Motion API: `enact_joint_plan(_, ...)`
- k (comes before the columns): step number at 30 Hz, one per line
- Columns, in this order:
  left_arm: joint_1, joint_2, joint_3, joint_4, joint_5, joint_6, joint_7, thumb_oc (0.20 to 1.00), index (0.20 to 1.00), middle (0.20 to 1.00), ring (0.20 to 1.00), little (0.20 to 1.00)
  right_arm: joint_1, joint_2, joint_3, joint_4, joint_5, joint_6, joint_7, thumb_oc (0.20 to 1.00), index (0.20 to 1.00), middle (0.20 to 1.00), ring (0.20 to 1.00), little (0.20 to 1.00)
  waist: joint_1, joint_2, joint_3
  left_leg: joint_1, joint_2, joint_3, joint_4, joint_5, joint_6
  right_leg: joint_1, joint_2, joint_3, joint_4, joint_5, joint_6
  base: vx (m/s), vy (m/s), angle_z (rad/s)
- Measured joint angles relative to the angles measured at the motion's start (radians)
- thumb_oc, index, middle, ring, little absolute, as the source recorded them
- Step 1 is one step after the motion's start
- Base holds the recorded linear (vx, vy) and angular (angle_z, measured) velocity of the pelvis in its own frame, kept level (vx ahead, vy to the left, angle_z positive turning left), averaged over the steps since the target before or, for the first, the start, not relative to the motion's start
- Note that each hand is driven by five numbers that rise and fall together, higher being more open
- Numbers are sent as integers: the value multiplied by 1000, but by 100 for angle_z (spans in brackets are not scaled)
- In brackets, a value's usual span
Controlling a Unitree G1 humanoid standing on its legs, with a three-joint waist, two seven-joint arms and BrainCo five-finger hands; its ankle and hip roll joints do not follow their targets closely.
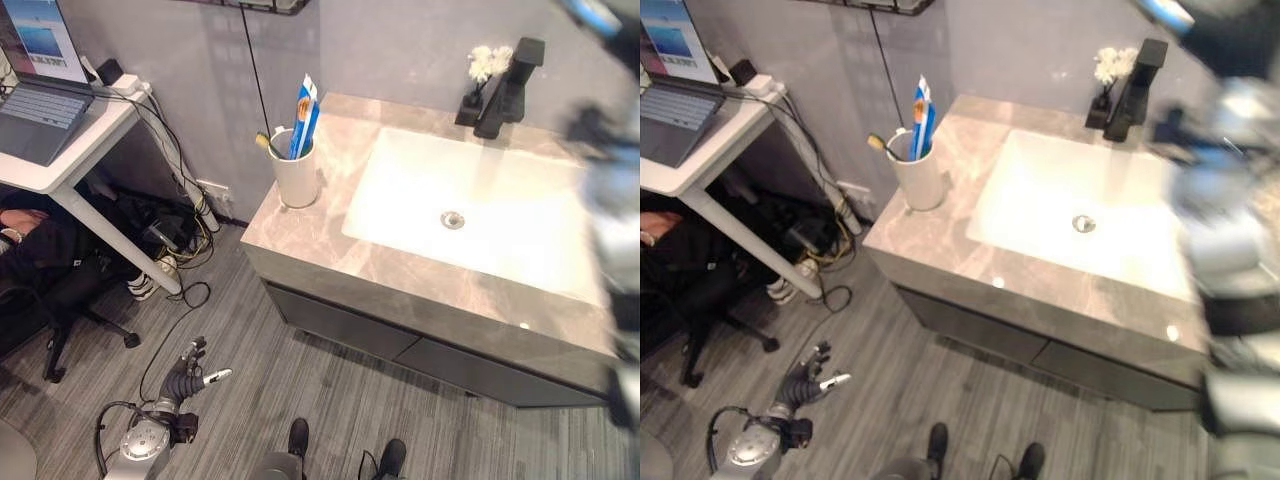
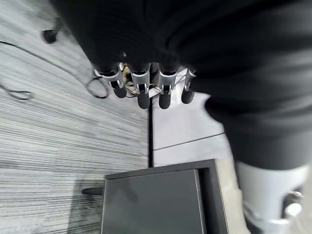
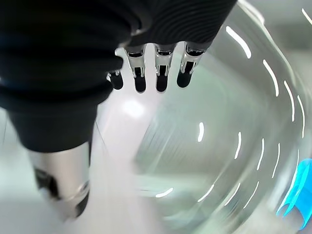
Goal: Put brush and paste in cup on sink, flatten towel.
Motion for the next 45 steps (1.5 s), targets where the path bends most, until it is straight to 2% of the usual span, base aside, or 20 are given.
enact_joint_plan(3,8,-29,19,1,13,-3,11,1000,1000,1000,1000,1000,298,150,-423,-96,-148,11,-138,1000,1000,1000,1000,1000,-67,0,-25,20,14,32,-1,-12,-3,-1,14,38,0,0,-1,-16,-35,-35)
enact_joint_plan(6,-12,-49,-19,11,31,0,31,1000,1000,1000,1000,1000,342,258,-499,-71,-165,56,-229,1000,1000,1000,1000,1000,-140,8,-40,30,20,61,-6,-23,-4,-5,15,69,0,-3,-2,8,-43,-35)
enact_joint_plan(10,-47,-68,-38,-29,39,1,41,1000,1000,1000,1000,1000,382,455,-547,32,-61,32,-305,1000,1000,1000,1000,1000,-172,11,-82,33,29,80,-6,-30,-4,-19,23,91,-3,-4,-9,-4,-21,-14)
enact_joint_plan(12,-47,-68,-67,-35,39,2,47,1000,1000,1000,1000,1000,404,548,-537,193,152,10,-331,1000,1000,1000,1000,1000,-189,17,-97,28,26,83,-7,-30,-4,-23,20,98,-8,-2,-10,-5,-6,-12)
enact_joint_plan(13,-45,-72,-51,-54,37,5,74,1000,1000,1000,1000,1000,423,660,-531,275,264,-103,-347,1000,1000,1000,1000,1000,-207,42,-108,33,23,102,-6,-27,2,-38,18,114,-8,-1,-8,-4,-9,-25)
enact_joint_plan(15,-70,-66,-32,-64,34,4,107,1000,1000,1000,1000,1000,457,787,-473,432,424,-137,-365,1000,1000,1000,1000,1000,-211,54,-112,36,24,117,-6,-27,1,-40,22,130,-9,5,-7,-1,-4,-29)
enact_joint_plan(17,-76,-64,-15,-69,34,4,131,1000,1000,1000,1000,1000,448,805,-424,659,553,-142,-362,1000,1000,1000,1000,1000,-204,56,-104,50,23,144,-5,-30,4,-39,22,155,-8,17,-9,-62,-11,-33)
enact_joint_plan(19,9,-54,50,-276,27,57,132,1000,1000,1000,1000,1000,428,778,-405,953,681,-197,-311,1000,1000,1000,1000,1000,-187,52,-91,47,20,152,-4,-31,5,-41,18,160,0,21,-8,-90,-14,-18)
enact_joint_plan(20,221,-29,137,-713,24,-14,111,1000,1000,1000,1000,1000,415,743,-426,1314,845,-186,-243,1000,1000,1000,1000,1000,-156,19,-57,49,24,137,-6,-33,3,-35,22,157,0,19,-7,-56,-22,11)
enact_joint_plan(21,270,-5,151,-794,23,-81,97,1000,1000,1000,1000,1000,456,751,-444,1365,942,-171,-228,1000,1000,1000,1000,1000,-139,33,-50,56,21,128,-2,-30,3,-27,22,151,0,20,-6,-96,-22,23)
enact_joint_plan(23,269,115,131,-791,17,-97,68,1000,1000,1000,1000,1000,475,748,-422,1517,1125,-174,-118,1000,1000,1000,1000,1000,-70,38,-34,61,17,123,-3,-36,7,-20,14,140,-7,11,-1,-79,-34,21)
enact_joint_plan(24,204,208,97,-675,18,-90,30,1000,1000,1000,1000,1000,418,765,-302,1621,1292,-94,46,1000,1000,1000,1000,1000,-58,48,-29,46,14,99,-6,-36,4,-21,10,127,-7,9,1,-77,-78,24)
enact_joint_plan(25,169,190,95,-614,12,-86,26,1000,1000,1000,1000,1000,378,797,-218,1633,1296,-40,118,1000,1000,1000,1000,1000,-44,55,-26,36,14,94,-6,-32,4,-24,9,121,-5,11,-3,-67,-63,29)
enact_joint_plan(26,136,168,89,-570,-4,-81,25,1000,1000,1000,1000,1000,373,825,-108,1631,1266,-9,172,1000,1000,1000,1000,1000,-42,55,-25,27,15,90,-6,-29,3,-32,9,117,-4,14,-3,-15,-63,19)
enact_joint_plan(27,82,109,86,-532,-23,-64,17,693,693,693,693,693,335,867,116,1626,1137,42,240,1000,1000,1000,1000,1000,-38,54,-24,21,19,75,-6,-24,-4,-36,12,103,-6,17,-9,-37,-55,26)
enact_joint_plan(28,71,99,87,-534,-24,-60,9,200,200,200,200,200,307,891,86,1603,1078,80,280,1000,1000,1000,1000,1000,-33,50,-21,15,23,72,-6,-18,-7,-37,15,98,-9,15,-13,-23,-86,24)
enact_joint_plan(29,71,98,89,-544,-47,-60,-1,200,200,200,200,200,290,901,219,1556,974,100,283,1000,1000,1000,1000,1000,-17,52,-19,14,26,68,-6,-15,-8,-36,18,89,-8,16,-18,-15,-63,28)
enact_joint_plan(30,68,96,94,-560,-87,-60,-16,200,200,200,200,200,290,891,538,1414,733,96,314,1000,1000,1000,1000,1000,-3,51,-18,10,30,47,-5,-3,-13,-28,22,71,-9,15,-19,17,-66,29)
enact_joint_plan(34,66,94,135,-561,-143,-61,-31,200,200,200,200,200,242,830,718,1203,299,99,380,1000,1000,1000,1000,1000,13,75,-17,9,32,21,-2,1,-14,-10,22,40,-8,5,-20,6,-60,28)
enact_joint_plan(45,-48,93,160,-536,-218,-60,-30,200,200,200,200,200,208,826,661,1421,18,158,409,1000,1000,1000,1000,1000,3,122,3,-32,31,1,-1,4,-17,-42,20,19,-6,-3,-14,5,-19,5)
